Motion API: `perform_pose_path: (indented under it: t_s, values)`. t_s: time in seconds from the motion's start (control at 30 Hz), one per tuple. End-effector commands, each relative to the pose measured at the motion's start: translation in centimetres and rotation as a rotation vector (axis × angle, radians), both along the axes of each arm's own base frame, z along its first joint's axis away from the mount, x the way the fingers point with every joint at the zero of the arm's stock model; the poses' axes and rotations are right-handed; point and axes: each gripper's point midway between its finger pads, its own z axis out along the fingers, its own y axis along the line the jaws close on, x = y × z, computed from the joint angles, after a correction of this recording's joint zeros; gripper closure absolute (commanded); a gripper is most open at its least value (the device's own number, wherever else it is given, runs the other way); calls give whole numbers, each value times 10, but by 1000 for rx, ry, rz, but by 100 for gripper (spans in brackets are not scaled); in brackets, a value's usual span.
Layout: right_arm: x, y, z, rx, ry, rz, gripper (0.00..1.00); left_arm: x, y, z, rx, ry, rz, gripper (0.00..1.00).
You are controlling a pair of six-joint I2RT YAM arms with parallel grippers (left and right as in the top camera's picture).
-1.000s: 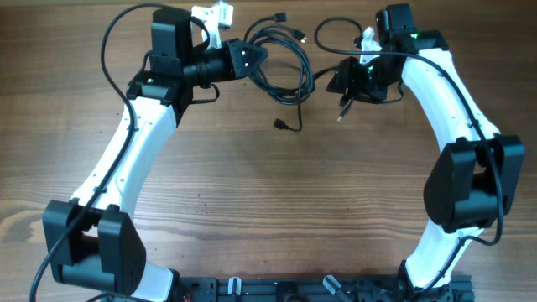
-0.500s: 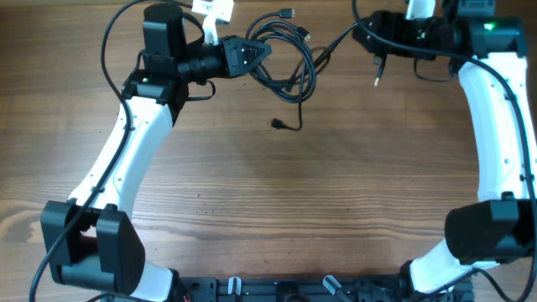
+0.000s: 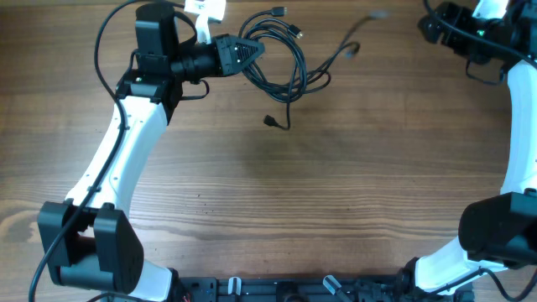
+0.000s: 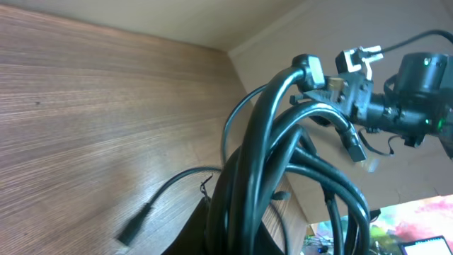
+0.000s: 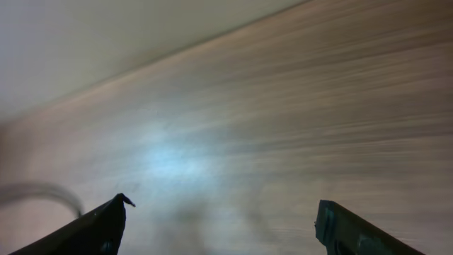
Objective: Untangle cables
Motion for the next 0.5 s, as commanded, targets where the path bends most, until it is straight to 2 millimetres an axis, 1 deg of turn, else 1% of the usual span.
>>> perform_pose_path:
  t_s: [0.0, 0.03, 0.1, 0.2, 0.23, 0.27, 0.3, 0.33, 0.43, 0.47]
  values:
    - [-11, 55, 16, 83, -77, 292, 13, -1, 7, 6, 16, 4, 34, 96]
    - [-11, 55, 11, 63, -47, 262, 13, 1, 11, -2, 38, 33, 67, 96]
    - [-10, 52, 5, 60, 1, 182, 13, 3, 16, -10, 66, 66, 106, 96]
    - [-16, 75, 10, 116, -6, 262, 13, 9, 28, -26, 97, 164, 212, 96]
    - [-19, 88, 12, 123, -18, 319, 13, 12, 33, -32, 107, 203, 260, 96]
    - [-24, 105, 14, 122, -36, 398, 13, 14, 38, -38, 117, 245, 309, 96]
    - [-27, 117, 14, 120, -44, 442, 13, 15, 43, -44, 126, 282, 353, 96]
    - [-31, 135, 15, 111, -59, 507, 13, 16, 49, -49, 138, 315, 398, 96]
    - [-41, 175, 16, 87, -84, 629, 13, 17, 64, -65, 181, 391, 506, 96]
    - [-49, 197, 16, 84, -86, 683, 13, 16, 74, -74, 206, 435, 570, 96]
